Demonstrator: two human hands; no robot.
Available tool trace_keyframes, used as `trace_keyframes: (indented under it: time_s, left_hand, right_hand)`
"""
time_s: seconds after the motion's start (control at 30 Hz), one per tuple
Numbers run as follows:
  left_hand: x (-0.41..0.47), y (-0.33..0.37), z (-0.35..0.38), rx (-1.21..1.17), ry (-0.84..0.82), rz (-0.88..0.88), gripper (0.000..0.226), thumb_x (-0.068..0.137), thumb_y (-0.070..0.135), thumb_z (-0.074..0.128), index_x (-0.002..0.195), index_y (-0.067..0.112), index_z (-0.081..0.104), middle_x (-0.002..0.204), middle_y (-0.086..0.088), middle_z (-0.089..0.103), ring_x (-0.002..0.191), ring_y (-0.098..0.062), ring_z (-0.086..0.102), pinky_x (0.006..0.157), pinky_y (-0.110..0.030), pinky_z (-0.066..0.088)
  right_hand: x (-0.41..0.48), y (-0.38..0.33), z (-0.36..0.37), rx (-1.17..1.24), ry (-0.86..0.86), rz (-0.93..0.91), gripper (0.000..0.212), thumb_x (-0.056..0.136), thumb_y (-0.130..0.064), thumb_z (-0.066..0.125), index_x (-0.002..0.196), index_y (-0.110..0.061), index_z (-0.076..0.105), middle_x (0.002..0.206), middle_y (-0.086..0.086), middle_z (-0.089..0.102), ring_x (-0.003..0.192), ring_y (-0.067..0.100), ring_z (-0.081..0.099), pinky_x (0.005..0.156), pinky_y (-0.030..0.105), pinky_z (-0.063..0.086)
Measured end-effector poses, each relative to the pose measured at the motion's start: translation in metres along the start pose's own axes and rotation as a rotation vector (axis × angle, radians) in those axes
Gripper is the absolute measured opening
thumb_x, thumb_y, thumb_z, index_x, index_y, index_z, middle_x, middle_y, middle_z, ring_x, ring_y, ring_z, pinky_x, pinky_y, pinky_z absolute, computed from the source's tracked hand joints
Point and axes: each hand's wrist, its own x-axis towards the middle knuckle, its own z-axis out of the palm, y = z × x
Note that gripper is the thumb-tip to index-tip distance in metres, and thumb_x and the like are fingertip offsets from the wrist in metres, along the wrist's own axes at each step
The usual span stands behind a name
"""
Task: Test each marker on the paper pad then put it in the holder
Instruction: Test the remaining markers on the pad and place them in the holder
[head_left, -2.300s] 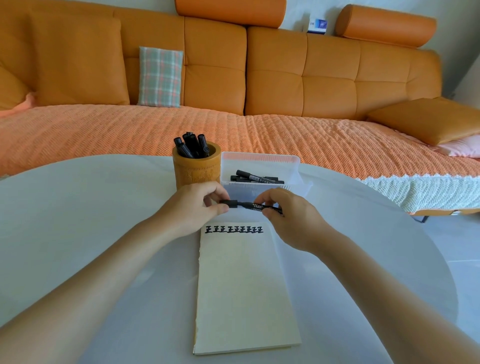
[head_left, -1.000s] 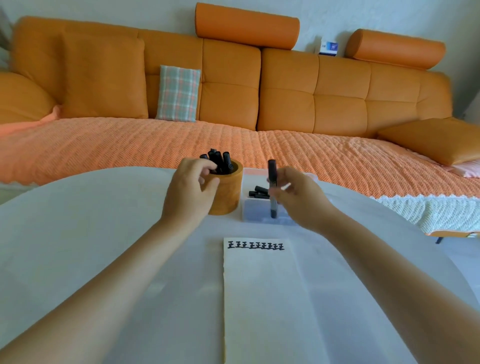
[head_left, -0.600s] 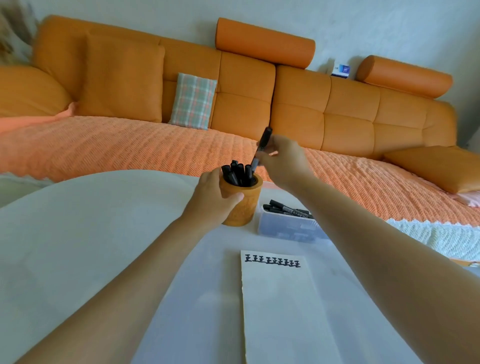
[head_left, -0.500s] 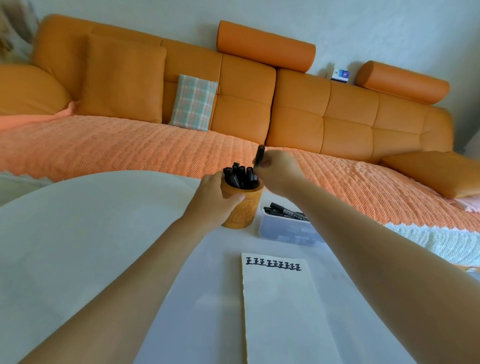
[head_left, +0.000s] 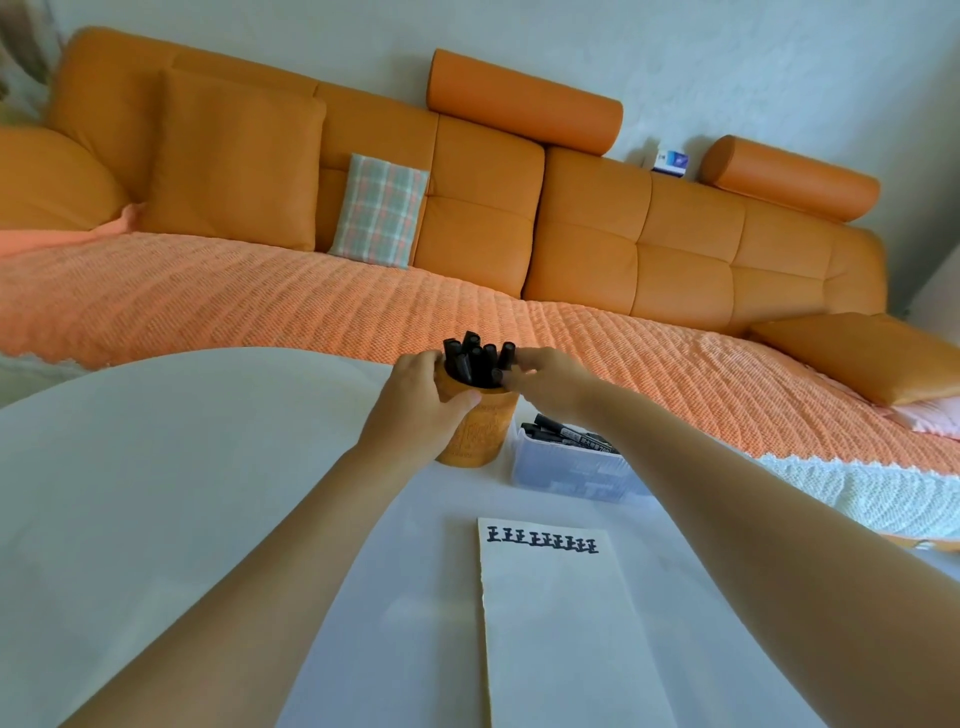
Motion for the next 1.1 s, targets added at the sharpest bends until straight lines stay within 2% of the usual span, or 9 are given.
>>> trace_keyframes:
  time_s: [0.1,0.23,0.33,0.4,0.5,0.67,0.8,0.93,1.1]
  left_hand:
    - [-0.001,0.001,0.002,0.028,0.015,0.000,0.066,0.088,0.043,0.066,0.142,0.013,0.042,0.138,-0.006,0.045,0.121,-0.022,0.050,0.090,-0.031,0.043]
    - [-0.013,0.007,0.008,0.042,0.228,0.036,0.059,0.084,0.035,0.072,0.129,0.012,0.043,0.126,-0.007,0.042,0.104,-0.020,0.050,0.073,-0.029,0.042]
    - [-0.025,0.012,0.011,0.053,0.293,0.140,0.034,0.084,0.030,0.070,0.103,0.018,0.044,0.103,0.002,0.044,0.088,-0.019,0.049,0.063,-0.028,0.041]
    - [-0.032,0.016,0.014,0.057,0.171,0.170,0.025,0.085,0.032,0.066,0.096,0.022,0.046,0.094,0.006,0.048,0.081,-0.016,0.051,0.064,-0.034,0.046]
    - [-0.044,0.021,0.017,0.045,-0.232,0.119,0.024,0.084,0.047,0.064,0.098,0.031,0.052,0.095,0.013,0.053,0.084,-0.008,0.054,0.076,-0.035,0.051]
    - [-0.062,0.016,0.026,0.267,-0.719,0.117,0.065,0.067,0.074,0.067,0.120,0.038,0.056,0.113,0.019,0.049,0.101,-0.001,0.049,0.086,-0.028,0.048]
    - [-0.060,0.017,0.028,0.347,-0.799,0.156,0.064,0.061,0.072,0.073,0.115,0.042,0.057,0.110,0.021,0.048,0.103,-0.003,0.048,0.090,-0.031,0.048]
    - [-0.059,0.016,0.029,0.368,-0.809,0.174,0.060,0.061,0.070,0.074,0.113,0.044,0.056,0.108,0.019,0.049,0.098,-0.003,0.050,0.086,-0.029,0.051]
    - [-0.063,0.018,0.027,0.345,-0.727,0.169,0.055,0.071,0.067,0.068,0.118,0.041,0.056,0.110,0.021,0.052,0.098,0.000,0.053,0.087,-0.029,0.050]
  right_hand:
    - [-0.002,0.015,-0.001,0.035,0.044,-0.053,0.056,0.101,-0.039,0.049,0.153,-0.030,0.028,0.128,-0.001,0.058,0.093,0.020,0.061,0.070,0.028,0.045]
    - [-0.007,0.044,-0.010,-0.047,0.131,0.036,0.036,0.099,-0.018,0.042,0.131,-0.023,0.060,0.132,0.003,0.060,0.098,0.023,0.065,0.072,0.030,0.052]
    - [-0.011,0.062,-0.012,-0.337,-0.016,0.172,0.043,0.093,-0.005,0.040,0.126,-0.010,0.067,0.134,0.006,0.062,0.107,0.030,0.065,0.080,0.041,0.059]
    - [-0.010,0.071,-0.012,-0.379,-0.060,0.227,0.039,0.093,-0.007,0.046,0.126,-0.001,0.064,0.133,0.015,0.063,0.115,0.035,0.062,0.090,0.047,0.056]
    - [-0.007,0.073,-0.013,-0.421,-0.093,0.222,0.037,0.096,-0.013,0.049,0.127,0.002,0.061,0.128,0.020,0.063,0.110,0.034,0.064,0.081,0.040,0.054]
    - [0.004,0.080,-0.009,-0.583,-0.126,0.189,0.024,0.098,-0.017,0.046,0.089,-0.009,0.067,0.087,0.008,0.064,0.072,0.018,0.057,0.065,0.027,0.051]
    - [0.008,0.077,-0.010,-0.601,-0.070,0.125,0.028,0.097,-0.017,0.051,0.115,-0.013,0.071,0.117,0.011,0.068,0.104,0.028,0.067,0.087,0.040,0.057]
    - [-0.016,0.064,-0.020,-0.438,0.103,0.016,0.027,0.100,-0.021,0.043,0.115,-0.020,0.066,0.106,0.006,0.061,0.077,0.021,0.062,0.055,0.036,0.051]
    - [-0.083,0.055,-0.023,-0.255,0.169,-0.063,0.028,0.096,-0.029,0.041,0.088,-0.018,0.066,0.075,0.000,0.062,0.062,0.018,0.052,0.053,0.030,0.036]
